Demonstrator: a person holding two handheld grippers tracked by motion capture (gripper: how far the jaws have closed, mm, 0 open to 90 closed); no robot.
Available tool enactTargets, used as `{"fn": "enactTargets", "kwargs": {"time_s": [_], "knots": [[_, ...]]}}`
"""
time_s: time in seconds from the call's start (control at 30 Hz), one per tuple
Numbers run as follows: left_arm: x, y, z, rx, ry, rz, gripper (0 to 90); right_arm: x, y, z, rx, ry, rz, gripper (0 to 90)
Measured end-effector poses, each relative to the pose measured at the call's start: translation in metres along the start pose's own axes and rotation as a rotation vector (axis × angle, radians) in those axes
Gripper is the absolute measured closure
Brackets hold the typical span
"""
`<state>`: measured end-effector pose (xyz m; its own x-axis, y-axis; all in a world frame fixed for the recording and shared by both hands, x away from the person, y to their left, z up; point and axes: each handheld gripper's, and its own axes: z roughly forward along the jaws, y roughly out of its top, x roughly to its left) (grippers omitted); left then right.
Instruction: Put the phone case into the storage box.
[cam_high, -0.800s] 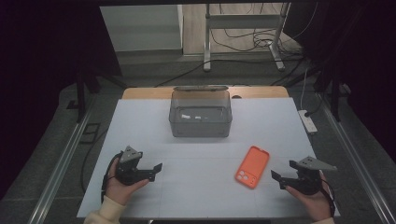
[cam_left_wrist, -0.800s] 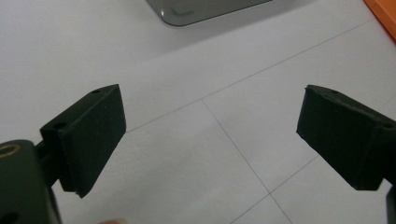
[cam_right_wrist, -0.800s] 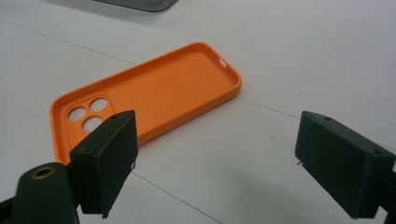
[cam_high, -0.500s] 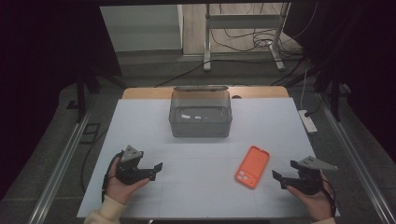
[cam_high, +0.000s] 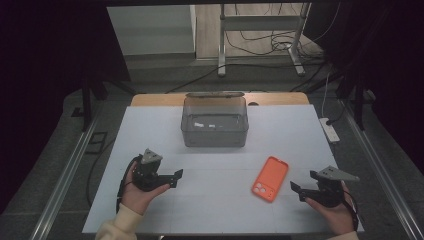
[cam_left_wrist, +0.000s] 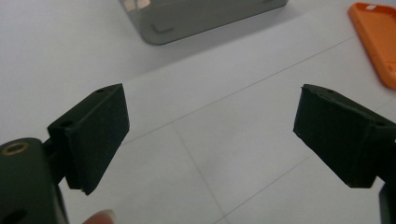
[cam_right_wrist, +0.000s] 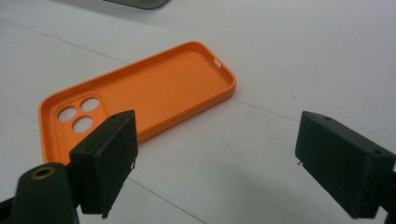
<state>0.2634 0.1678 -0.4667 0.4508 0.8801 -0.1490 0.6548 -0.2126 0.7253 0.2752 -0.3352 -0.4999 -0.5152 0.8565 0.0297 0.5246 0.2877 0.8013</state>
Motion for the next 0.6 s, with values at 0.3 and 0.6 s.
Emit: {"fn": "enactTargets", "kwargs": {"time_s": [0.3,0.6], "knots": [[-0.013,0.013,0.005,0.023,-0.049,0.020,11.0,-0.003,-0.003,-0.001,0.006,-0.010,0.011,13.3],[-0.031,0.033,0.019,0.073,-0.096,0.041,12.1,-0.004,-0.004,-0.002,0.012,-0.020,0.015,13.3]]}}
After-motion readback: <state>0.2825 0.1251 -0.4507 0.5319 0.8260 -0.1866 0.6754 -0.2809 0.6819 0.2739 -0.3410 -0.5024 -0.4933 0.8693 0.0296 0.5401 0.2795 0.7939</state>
